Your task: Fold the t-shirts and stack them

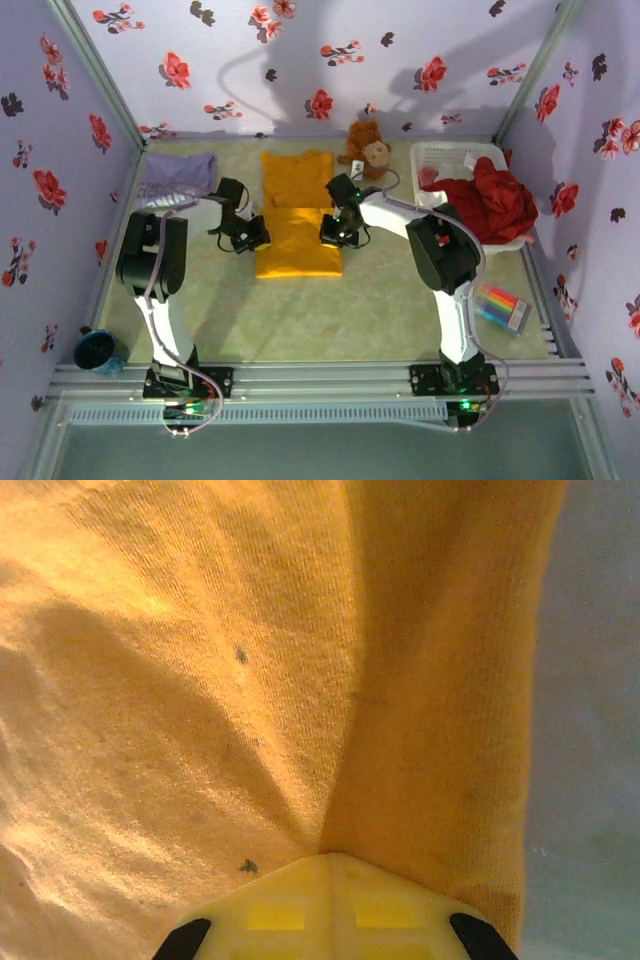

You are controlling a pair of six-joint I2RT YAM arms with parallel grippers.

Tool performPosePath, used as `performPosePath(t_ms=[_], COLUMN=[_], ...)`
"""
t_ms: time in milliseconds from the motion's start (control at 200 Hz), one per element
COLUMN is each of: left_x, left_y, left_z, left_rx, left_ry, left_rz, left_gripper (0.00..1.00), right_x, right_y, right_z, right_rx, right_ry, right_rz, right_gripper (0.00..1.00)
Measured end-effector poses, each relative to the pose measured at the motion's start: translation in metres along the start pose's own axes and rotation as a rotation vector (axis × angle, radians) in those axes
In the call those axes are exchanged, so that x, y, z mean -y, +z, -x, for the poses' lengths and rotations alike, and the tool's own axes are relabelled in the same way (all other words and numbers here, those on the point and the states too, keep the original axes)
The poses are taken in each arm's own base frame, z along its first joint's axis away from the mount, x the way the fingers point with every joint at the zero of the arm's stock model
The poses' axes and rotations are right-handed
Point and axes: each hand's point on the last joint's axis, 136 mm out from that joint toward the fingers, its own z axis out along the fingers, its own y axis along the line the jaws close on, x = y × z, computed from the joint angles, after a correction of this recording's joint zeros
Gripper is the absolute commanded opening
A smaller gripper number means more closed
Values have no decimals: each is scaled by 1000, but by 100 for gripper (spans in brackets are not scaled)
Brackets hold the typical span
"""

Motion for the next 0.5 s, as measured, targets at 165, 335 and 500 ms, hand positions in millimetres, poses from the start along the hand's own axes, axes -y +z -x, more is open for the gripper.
performPosePath(t_ms=[165, 335, 500], left_x=[-3, -9, -13], left_y=[-1, -4, -5], left_z=[-21, -59, -106], left_rx=[6, 8, -8], left_ry=[15, 18, 16], left_rz=[-28, -43, -52], left_gripper=[0, 0, 0], right_x=[5, 9, 10], right_y=[-3, -6, -7], right_z=[-30, -66, -103], right_rx=[-14, -39, -70], right_ry=[-7, -15, -21], right_rz=[16, 16, 10], right_gripper=[3, 3, 5])
